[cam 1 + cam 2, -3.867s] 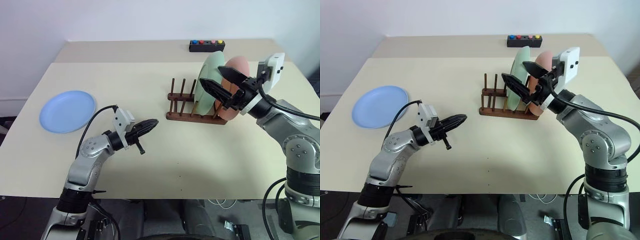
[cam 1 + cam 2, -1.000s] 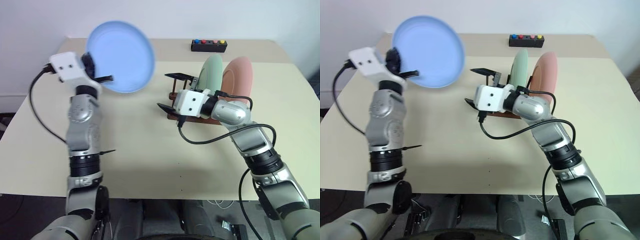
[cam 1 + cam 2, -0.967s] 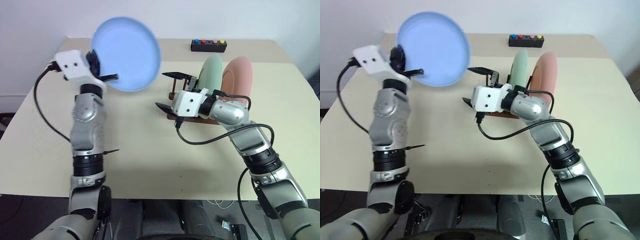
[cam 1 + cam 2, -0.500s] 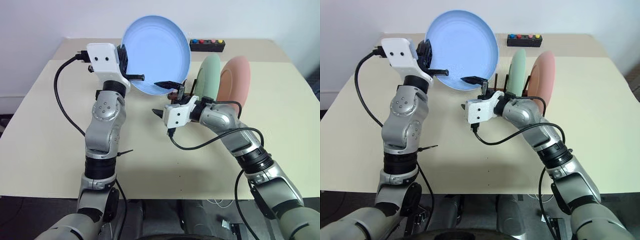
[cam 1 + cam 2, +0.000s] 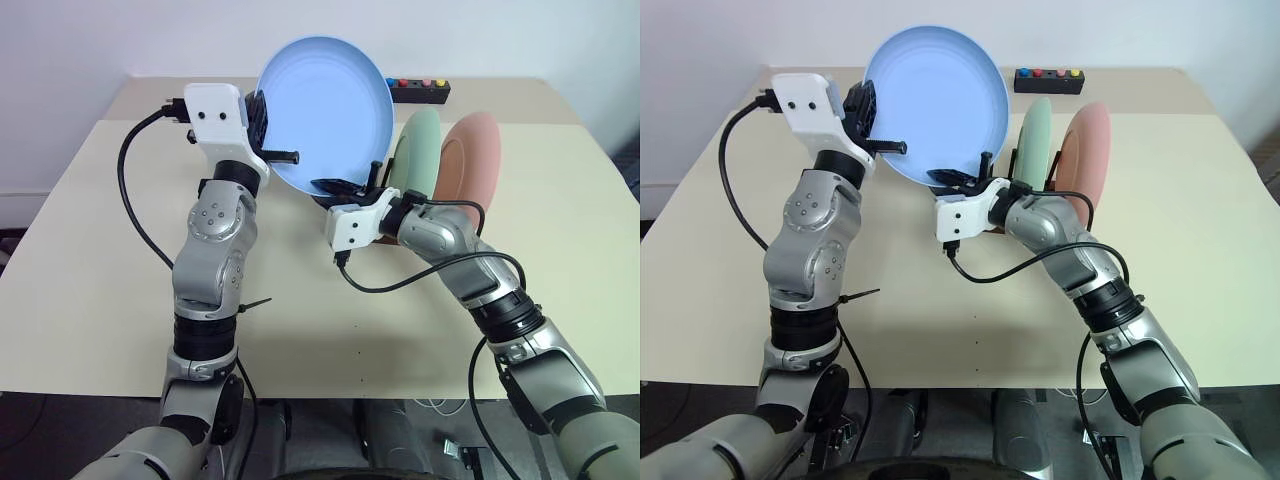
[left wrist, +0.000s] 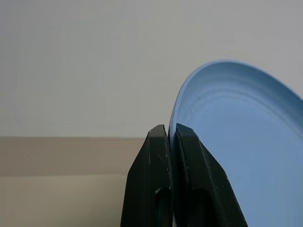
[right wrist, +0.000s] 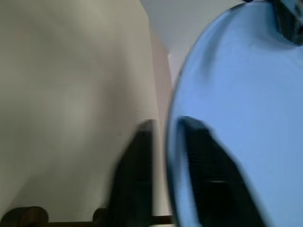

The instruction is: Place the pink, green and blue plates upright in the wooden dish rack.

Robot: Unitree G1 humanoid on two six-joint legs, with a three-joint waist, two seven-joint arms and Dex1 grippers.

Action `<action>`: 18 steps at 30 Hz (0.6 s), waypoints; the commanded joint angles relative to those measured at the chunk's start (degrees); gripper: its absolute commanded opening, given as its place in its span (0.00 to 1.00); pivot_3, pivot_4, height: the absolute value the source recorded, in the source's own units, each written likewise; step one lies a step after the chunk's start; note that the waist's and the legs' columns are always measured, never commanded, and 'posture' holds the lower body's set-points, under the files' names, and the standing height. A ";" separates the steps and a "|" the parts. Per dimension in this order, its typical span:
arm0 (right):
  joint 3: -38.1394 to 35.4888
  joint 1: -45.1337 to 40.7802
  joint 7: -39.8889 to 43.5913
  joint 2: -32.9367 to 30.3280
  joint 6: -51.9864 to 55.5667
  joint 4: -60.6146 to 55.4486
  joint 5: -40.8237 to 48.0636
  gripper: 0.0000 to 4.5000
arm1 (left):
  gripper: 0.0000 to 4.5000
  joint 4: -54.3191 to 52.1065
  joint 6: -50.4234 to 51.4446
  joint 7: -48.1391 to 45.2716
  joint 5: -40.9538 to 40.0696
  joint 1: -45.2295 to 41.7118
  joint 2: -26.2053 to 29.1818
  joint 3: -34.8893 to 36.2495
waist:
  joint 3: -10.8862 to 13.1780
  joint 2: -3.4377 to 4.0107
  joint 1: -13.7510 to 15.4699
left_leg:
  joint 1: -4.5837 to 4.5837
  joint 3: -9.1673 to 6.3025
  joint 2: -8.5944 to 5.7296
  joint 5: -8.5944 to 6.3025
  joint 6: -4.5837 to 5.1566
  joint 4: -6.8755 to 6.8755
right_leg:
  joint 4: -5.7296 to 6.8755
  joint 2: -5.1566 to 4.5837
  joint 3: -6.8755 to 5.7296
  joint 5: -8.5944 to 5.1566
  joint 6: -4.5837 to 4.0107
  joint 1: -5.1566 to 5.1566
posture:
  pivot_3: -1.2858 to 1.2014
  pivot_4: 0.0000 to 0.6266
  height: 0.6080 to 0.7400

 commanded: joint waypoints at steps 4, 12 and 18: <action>-1.07 -1.84 -1.25 0.07 -0.85 -0.34 -1.37 0.01 | 0.00 -3.08 -1.20 -0.62 -3.70 -2.15 -1.55 2.80 | 0.00 0.00 0.08 | 0.00 0.00 0.00 0.00 0.00 0.00 | -0.01 0.00 0.00 0.00 0.00 0.01 | 0.52 0.24 0.96; -1.11 -1.98 -2.77 -0.55 -2.93 -0.26 -3.47 0.00 | 0.86 -5.19 -7.19 0.02 -18.30 -5.07 -6.61 14.09 | 0.01 -0.01 0.05 | -0.01 0.00 0.00 0.01 -0.02 0.01 | -0.01 0.00 0.00 0.00 0.00 0.01 | 0.52 0.24 0.96; -1.73 -3.02 -3.49 -0.41 -7.16 -0.78 -1.72 0.00 | 1.00 -2.26 -11.38 -0.69 -20.32 -6.17 1.22 21.02 | 0.01 -0.02 -0.08 | 0.02 0.00 0.00 0.02 -0.04 0.01 | -0.01 0.01 0.00 0.00 0.00 0.03 | 0.52 0.24 0.96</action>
